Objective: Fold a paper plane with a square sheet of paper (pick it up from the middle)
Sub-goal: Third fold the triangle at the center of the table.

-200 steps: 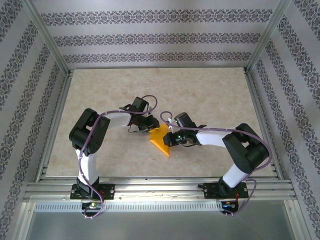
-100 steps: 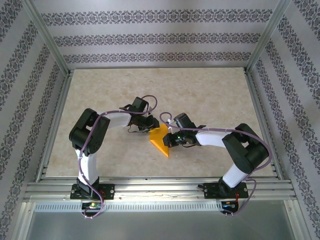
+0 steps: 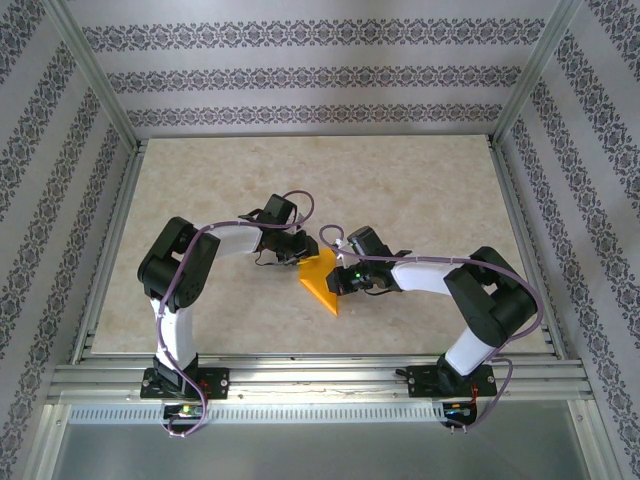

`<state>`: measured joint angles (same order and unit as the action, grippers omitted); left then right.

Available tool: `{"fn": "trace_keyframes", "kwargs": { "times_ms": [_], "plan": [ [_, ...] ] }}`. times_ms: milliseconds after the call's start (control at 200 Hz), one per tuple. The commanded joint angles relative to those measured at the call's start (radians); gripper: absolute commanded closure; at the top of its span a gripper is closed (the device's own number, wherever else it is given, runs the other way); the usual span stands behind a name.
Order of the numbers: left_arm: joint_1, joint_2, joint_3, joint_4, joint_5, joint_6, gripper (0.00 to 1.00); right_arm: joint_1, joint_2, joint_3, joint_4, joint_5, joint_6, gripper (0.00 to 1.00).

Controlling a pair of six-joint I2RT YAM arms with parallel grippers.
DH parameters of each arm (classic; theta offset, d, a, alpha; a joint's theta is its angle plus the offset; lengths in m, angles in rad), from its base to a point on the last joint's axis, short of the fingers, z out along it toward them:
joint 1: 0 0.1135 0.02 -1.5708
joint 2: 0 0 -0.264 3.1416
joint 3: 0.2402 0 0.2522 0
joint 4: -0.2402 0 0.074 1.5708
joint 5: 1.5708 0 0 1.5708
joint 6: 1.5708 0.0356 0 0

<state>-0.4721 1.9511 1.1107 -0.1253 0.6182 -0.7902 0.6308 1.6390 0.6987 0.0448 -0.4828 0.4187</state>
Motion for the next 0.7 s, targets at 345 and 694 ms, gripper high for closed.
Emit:
{"fn": "trace_keyframes", "kwargs": {
  "times_ms": [345,694],
  "plan": [
    [-0.008,-0.017,-0.019,-0.014,-0.008,-0.011,0.75,0.003,0.017,0.037,-0.017,0.019,-0.012,1.00],
    [-0.008,-0.020,-0.017,-0.016,-0.006,-0.009,0.75,0.003,0.012,0.032,-0.041,0.020,-0.024,1.00]
  ]
}}
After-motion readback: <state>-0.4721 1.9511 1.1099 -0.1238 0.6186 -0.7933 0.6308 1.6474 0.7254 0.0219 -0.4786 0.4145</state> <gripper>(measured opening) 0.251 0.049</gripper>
